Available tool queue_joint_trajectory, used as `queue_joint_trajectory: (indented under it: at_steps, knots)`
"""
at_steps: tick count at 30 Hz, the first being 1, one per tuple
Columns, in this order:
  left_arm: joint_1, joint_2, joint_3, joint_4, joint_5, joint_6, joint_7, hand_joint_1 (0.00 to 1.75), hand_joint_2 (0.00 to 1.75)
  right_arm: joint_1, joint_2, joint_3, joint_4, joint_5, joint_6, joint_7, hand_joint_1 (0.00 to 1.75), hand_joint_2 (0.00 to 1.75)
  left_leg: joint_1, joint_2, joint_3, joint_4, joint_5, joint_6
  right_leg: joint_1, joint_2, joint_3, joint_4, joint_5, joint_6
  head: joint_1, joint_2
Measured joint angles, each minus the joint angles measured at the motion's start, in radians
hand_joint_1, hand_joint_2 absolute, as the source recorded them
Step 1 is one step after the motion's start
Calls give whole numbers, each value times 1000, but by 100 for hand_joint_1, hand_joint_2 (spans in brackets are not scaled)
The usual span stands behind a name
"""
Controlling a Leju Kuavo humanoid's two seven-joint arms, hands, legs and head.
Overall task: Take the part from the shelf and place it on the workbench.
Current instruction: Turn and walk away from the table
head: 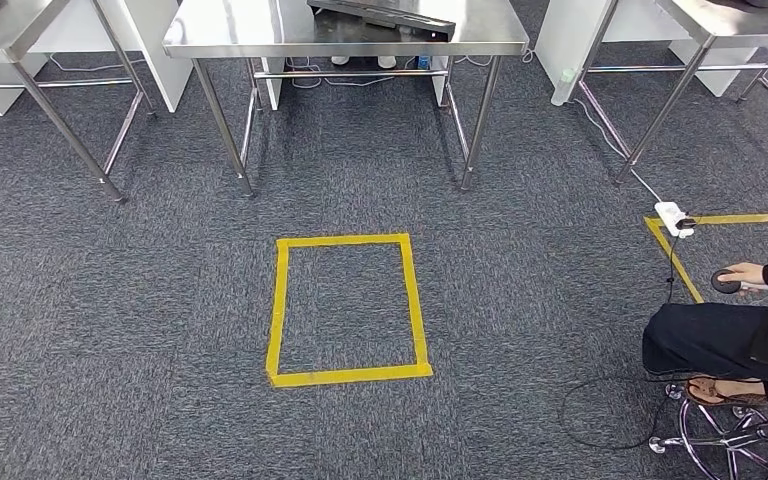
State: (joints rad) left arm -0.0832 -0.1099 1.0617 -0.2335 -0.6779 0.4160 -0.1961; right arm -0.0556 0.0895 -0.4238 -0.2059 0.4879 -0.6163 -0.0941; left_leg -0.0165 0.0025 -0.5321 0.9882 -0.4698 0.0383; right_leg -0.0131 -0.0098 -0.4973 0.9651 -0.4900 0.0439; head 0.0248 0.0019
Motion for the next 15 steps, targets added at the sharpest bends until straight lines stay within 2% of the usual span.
queue_joint_trajectory:
  at_steps: [2, 4, 5, 6, 8, 9, 10, 11, 12, 13, 14, 15]
  knots:
    - [0, 2, 0, 0, 4, 3, 0, 0, 0, -2, 1, 1, 0, 14, 1, 11, 0, 0, -3, -1, -3, 3, 0, 6, -6, -1, 2, -5, 5, 7, 0, 0]
    - [0, 3, 1, 0, 6, 5, 0, 0, 0, -4, 2, 2, 0, 26, 2, 23, 0, 0, 1, -2, -2, -9, 10, 19, -8, -3, 4, -7, 8, 16, -1, 0]
    - [-1, 2, 1, 1, 6, 6, 0, 0, 0, -6, 2, 2, 0, 30, 2, 26, 0, 0, 7, -3, 0, -19, 18, 26, -7, -2, -2, 10, -3, 15, -1, 0]
    - [-1, 1, 1, 1, 6, 7, 0, 0, 0, -7, 1, 2, 0, 32, 2, 27, 0, 0, 13, -4, 0, -29, 26, 30, -4, -1, -21, 47, -25, 10, 0, 0]
    - [-1, -1, 2, 2, 6, 9, 0, 0, 0, -8, 0, 2, 0, 32, 3, 28, 0, 0, 19, -9, -6, -35, 34, 31, -5, 3, -84, 178, -90, -3, 2, 0]
    - [-1, -1, 2, 2, 6, 10, 0, 0, 0, -7, 0, 2, 0, 32, 4, 27, 0, 0, 19, -13, -10, -35, 37, 29, -7, 4, -113, 243, -115, -4, 2, 0]
    - [0, -1, 3, 3, 6, 11, 0, 0, 0, -6, -1, 2, 0, 31, 5, 26, 0, 0, 20, -18, -13, -34, 39, 26, -10, 4, -129, 281, -125, 1, 1, 0]
    - [0, -1, 3, 4, 6, 12, 1, 0, 0, -5, -2, 2, 0, 31, 6, 24, 0, 0, 22, -25, -16, -33, 41, 21, -14, 4, -125, 279, -119, 10, 1, 0]
    - [1, -1, 4, 4, 6, 12, 1, 0, 0, -4, -3, 2, 0, 30, 8, 21, 0, 0, 25, -33, -18, -31, 42, 16, -19, 6, -100, 234, -97, 23, 1, 0]
    - [1, -2, 4, 4, 6, 12, 1, 0, 0, -4, -4, 2, 0, 30, 9, 19, 0, 0, 29, -41, -21, -26, 43, 8, -27, 16, -61, 163, -70, 36, 1, 0]
    - [0, -1, 4, 5, 6, 12, 2, 0, 0, -5, -4, 2, 0, 30, 11, 17, 0, 0, 30, -50, -27, -16, 41, -1, -30, 31, -26, 94, -48, 45, 2, 0]
    - [0, -1, 4, 5, 6, 12, 2, 0, 0, -5, -3, 2, 0, 30, 12, 15, 0, 0, 31, -58, -33, -7, 38, -11, -32, 43, -3, 44, -33, 44, 1, 0]
